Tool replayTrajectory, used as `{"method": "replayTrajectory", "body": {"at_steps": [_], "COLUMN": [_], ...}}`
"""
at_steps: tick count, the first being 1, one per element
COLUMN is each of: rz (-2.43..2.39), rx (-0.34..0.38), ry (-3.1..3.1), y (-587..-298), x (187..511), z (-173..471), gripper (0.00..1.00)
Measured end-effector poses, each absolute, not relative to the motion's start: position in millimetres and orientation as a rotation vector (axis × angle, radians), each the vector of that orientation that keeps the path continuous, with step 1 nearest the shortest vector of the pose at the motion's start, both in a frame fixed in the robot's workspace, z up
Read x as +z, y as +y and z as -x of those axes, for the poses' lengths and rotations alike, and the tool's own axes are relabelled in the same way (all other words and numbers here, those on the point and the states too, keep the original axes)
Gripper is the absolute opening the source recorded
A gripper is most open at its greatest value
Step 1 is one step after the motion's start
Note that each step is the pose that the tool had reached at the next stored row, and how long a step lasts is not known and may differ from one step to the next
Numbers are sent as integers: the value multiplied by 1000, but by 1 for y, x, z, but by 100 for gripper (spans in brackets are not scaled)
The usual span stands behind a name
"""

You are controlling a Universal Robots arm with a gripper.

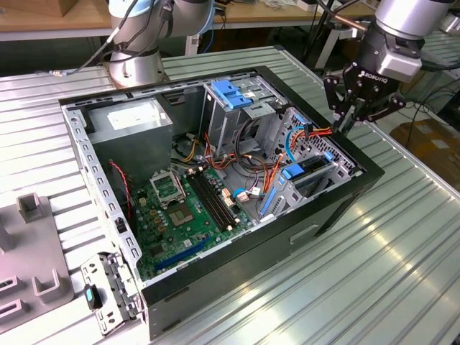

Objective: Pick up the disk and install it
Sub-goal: 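Insert the first disk wire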

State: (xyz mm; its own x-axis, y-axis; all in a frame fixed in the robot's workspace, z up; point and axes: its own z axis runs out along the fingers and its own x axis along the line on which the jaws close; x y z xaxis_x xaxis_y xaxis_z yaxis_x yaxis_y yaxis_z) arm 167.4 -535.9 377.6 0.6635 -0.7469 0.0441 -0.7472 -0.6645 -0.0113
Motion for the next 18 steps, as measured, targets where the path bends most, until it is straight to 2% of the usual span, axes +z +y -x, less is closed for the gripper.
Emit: {"method": "replayTrajectory", "body": {"at_steps": [8, 9, 18], "rz": [-2969, -2977, -3006], "rx": [70, 70, 74], "ry": [-1019, -996, -910], "y": [-535, -535, -525], "x": [375, 375, 369], "z": [-167, -167, -169], "gripper": [26, 32, 32]}}
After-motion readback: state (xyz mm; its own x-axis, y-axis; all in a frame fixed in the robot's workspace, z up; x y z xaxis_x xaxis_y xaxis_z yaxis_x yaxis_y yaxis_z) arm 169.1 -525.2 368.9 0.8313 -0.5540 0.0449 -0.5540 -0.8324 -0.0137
